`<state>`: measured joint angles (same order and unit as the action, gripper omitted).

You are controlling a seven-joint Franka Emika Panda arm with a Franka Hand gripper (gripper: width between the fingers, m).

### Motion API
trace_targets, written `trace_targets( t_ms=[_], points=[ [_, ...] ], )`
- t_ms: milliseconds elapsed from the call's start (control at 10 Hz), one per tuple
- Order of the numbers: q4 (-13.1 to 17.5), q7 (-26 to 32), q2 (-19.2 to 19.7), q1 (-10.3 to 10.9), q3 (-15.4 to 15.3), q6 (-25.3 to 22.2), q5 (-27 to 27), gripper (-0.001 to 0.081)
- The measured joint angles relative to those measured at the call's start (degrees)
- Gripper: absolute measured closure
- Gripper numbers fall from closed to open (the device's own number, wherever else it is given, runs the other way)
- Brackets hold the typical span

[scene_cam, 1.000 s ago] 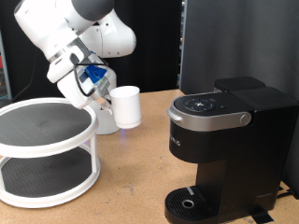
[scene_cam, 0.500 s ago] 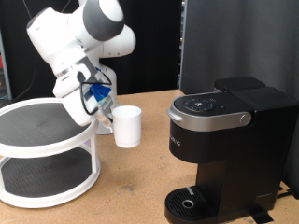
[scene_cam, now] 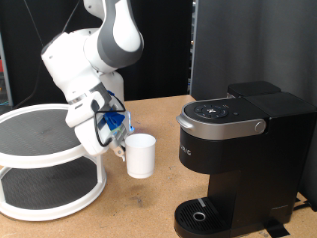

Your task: Make a cup of coffee with the keurig machine

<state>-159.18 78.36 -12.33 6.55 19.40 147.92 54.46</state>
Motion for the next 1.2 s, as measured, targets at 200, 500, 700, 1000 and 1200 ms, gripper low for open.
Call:
trace_targets(
  t_ms=[200, 500, 700, 1000, 1200],
  points=[
    [0.59, 3.39, 3.49, 1.24, -0.17, 1.97, 4.52, 0.0736],
    [2.41, 7.77, 8.00, 2.12, -1.20, 2.94, 10.87, 0.0736],
    [3.88, 9.90, 10.09, 2.45, -2.00, 2.95, 14.24, 0.0736],
    [5.82, 10.56, 11.78, 2.65, -3.41, 2.94, 17.11, 0.0736],
    [7.43, 10.66, 12.95, 2.79, -4.66, 2.98, 19.42, 0.0736]
  ],
)
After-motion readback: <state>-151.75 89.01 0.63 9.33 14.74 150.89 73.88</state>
